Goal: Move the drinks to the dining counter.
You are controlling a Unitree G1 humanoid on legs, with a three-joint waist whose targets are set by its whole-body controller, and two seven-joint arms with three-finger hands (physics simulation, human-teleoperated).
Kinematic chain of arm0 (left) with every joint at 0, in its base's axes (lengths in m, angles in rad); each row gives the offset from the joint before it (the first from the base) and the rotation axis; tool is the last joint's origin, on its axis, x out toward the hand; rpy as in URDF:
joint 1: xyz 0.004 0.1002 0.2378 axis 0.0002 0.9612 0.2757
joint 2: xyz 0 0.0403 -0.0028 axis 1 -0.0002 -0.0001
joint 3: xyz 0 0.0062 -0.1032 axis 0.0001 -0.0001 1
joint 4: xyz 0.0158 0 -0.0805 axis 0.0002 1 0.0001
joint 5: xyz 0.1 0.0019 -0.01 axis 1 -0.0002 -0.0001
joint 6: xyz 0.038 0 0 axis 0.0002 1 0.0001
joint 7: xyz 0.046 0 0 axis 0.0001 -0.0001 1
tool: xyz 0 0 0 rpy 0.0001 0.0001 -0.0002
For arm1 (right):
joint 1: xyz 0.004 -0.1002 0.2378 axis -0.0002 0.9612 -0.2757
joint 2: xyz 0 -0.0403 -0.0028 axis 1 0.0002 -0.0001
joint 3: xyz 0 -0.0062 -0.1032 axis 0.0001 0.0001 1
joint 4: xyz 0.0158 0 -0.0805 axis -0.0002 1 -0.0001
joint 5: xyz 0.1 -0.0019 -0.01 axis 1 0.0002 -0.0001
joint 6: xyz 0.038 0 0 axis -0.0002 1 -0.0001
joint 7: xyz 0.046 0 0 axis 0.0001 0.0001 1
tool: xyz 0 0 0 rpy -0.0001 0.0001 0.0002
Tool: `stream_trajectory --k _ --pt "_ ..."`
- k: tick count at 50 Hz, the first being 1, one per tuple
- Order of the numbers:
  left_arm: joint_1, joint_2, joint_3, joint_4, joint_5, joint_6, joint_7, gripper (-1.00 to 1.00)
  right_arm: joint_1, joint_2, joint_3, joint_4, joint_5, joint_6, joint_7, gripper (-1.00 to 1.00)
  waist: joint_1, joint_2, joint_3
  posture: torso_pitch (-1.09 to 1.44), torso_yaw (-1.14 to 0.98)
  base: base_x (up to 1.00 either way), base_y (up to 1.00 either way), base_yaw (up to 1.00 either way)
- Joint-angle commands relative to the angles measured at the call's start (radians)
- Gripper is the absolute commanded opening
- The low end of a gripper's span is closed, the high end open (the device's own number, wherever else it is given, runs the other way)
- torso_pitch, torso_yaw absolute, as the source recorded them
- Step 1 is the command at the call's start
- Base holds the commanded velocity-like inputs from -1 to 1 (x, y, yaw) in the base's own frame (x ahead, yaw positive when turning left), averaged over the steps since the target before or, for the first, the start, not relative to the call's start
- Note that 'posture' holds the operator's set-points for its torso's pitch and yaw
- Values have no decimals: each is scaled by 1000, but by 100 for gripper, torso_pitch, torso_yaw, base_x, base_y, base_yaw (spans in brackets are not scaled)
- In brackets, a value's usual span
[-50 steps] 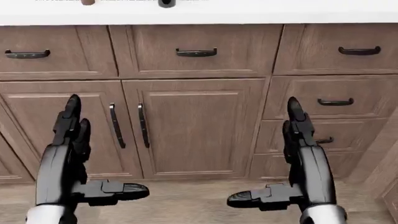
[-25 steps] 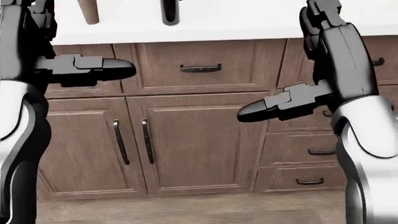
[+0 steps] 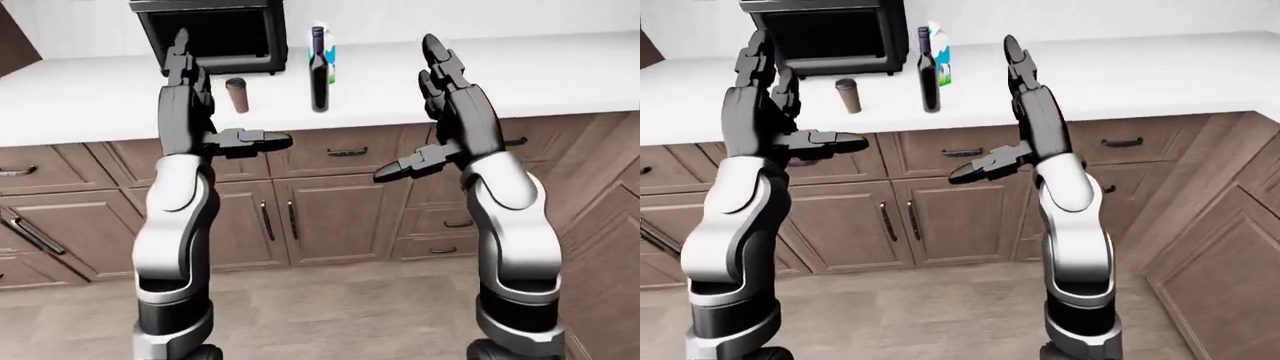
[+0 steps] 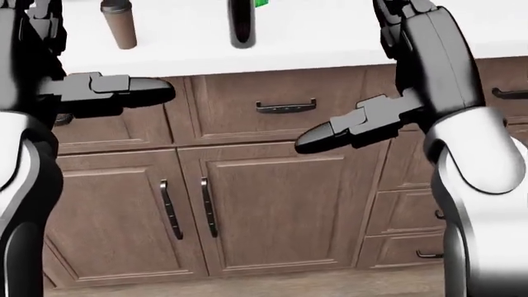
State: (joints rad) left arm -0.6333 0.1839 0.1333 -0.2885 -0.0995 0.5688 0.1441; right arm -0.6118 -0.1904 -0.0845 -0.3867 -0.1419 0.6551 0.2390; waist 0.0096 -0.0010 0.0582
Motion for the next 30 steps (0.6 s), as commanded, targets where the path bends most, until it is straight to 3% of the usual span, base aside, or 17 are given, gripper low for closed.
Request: stream_trajectory --k 1,3,4,5,6,8,10,14,15,16,17,18,19,22,30 --pt "-37 11 3 -30 2 -35 -7 100 -32 -11 -19 -36 -5 -34 -15 100 -1 -8 -17 0 0 29 41 0" --pt "-50 16 8 -36 -1 -21 -3 100 -37 -10 -16 -34 -3 -38 -17 100 2 -54 -28 0 0 29 42 0" --pt "-49 16 6 -41 -3 -20 -4 100 -37 -10 -16 -31 -3 -40 -19 100 -8 -50 -39 0 0 30 41 0" --pt "-49 17 4 -41 0 -23 -4 100 -36 -9 -16 -29 -2 -44 -20 100 -8 -44 -34 0 0 29 41 0" --pt "-52 16 7 -40 -2 -22 -2 100 -35 -10 -17 -29 -4 -45 -22 100 -8 -54 -34 0 0 30 41 0" --pt "-51 17 5 -38 0 -25 -1 100 -34 -10 -18 -34 -3 -45 -24 100 -14 -53 -46 0 0 29 41 0" --pt "-52 17 4 -46 -1 -20 -1 100 -30 -8 -17 -40 -2 -46 -26 100 -17 -44 -44 0 0 29 41 0" --pt "-52 19 8 -50 -1 -22 1 100 -22 -5 -20 -64 6 -39 -27 100 -28 11 -33 0 0 29 42 0" --pt "-53 20 10 -46 -1 -25 3 100 -23 -3 -22 -61 10 -43 -31 100 -30 35 -37 0 0 29 41 0" --pt "-51 23 11 -48 0 -28 3 100 -23 -2 -25 -58 15 -46 -38 100 -32 75 -53 0 0 30 35 0" --pt "-51 24 15 -49 -3 -27 3 100 -24 -2 -25 -59 18 -45 -41 100 -30 123 -87 0 0 24 29 0" --pt "-50 27 16 -48 -3 -30 2 100 -25 -4 -23 -58 19 -44 -42 100 -21 87 -43 0 0 23 27 0" --pt "-50 29 19 -49 -5 -29 3 100 -28 2 -25 -55 32 -51 -45 100 -19 95 -30 0 0 23 27 0" --pt "-47 32 20 -52 -9 -33 7 100 -28 0 -25 -57 45 -53 -57 100 -10 66 -46 0 0 22 27 0" --pt "-49 41 21 -45 0 -44 6 100 -38 -17 -25 -76 46 -33 -54 100 4 -5 -41 0 0 23 25 0"
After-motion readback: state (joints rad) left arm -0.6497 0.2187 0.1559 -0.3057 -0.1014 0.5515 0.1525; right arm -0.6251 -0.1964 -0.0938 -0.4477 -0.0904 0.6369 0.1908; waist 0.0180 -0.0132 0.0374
